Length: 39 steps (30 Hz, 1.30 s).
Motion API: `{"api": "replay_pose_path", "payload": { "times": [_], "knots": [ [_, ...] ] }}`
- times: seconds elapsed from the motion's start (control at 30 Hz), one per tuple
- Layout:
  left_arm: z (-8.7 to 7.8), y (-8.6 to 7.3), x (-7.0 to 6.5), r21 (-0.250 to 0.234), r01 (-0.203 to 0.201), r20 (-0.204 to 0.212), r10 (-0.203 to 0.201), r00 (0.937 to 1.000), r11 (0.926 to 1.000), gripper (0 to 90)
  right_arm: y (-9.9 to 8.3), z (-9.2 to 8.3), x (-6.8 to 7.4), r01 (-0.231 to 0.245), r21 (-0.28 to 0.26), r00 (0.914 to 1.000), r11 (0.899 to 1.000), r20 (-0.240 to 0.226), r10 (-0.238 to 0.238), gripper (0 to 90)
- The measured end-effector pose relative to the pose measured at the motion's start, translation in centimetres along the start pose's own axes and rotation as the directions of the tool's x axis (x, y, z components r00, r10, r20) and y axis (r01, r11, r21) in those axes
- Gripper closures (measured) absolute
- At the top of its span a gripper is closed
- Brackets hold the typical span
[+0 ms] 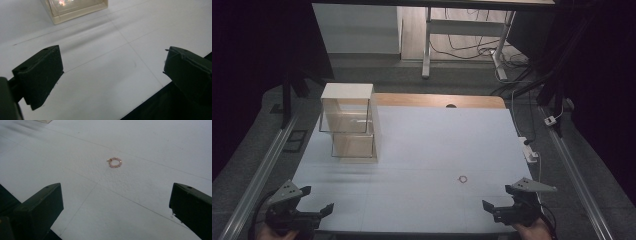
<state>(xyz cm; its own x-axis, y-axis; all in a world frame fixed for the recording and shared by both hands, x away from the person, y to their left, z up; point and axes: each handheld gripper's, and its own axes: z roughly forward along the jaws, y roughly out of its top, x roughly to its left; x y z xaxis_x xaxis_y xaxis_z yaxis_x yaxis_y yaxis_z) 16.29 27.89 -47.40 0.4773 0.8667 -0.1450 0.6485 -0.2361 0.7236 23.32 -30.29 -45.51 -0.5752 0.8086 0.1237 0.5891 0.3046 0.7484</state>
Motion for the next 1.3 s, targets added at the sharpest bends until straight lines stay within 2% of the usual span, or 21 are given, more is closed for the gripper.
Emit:
{"api": "replay_pose_path", "payload": {
  "times": [0.13, 0.33, 0.53, 1.03, 1.3],
  "knots": [
    [0.1, 0.03, -0.09, 0.008, -0.012, 0.003, 0.012, 0.9999, 0.9999, 2.1, 0.06, 0.2, 0.02, 0.004, 0.017, 0.9999, 1.0, -0.015, -0.003, 0.0],
    [0.16, 0.05, -0.05, 0.012, -0.016, 0.02, 0.016, 0.9997, 0.9998, 2.2, 0.13, 0.34, 0.2, 0.022, 0.039, 0.9997, 0.999, -0.009, -0.022, 0.0],
    [0.05, 0.0, 0.31, 0.008, 0.008, 0.04, -0.008, 0.9992, 0.9999, 2.3, 0.17, 0.43, 0.41, 0.041, 0.047, 0.9991, 0.998, -0.016, -0.04, 0.0],
    [0.11, -0.01, 0.25, 0.01, 0.007, 0.04, -0.007, 0.9992, 0.9999, 2.5, 0.33, 0.56, 0.54, 0.06, 0.053, 0.9979, 0.997, -0.028, -0.058, 0.0],
    [0.14, 0.01, 0.4, 0.014, 0.016, 0.047, -0.017, 0.9987, 0.9998, 2.6, 0.89, 0.88, 0.6, 0.088, 0.028, 0.995, 0.996, -0.051, -0.086, 0.0]
  ]
}}
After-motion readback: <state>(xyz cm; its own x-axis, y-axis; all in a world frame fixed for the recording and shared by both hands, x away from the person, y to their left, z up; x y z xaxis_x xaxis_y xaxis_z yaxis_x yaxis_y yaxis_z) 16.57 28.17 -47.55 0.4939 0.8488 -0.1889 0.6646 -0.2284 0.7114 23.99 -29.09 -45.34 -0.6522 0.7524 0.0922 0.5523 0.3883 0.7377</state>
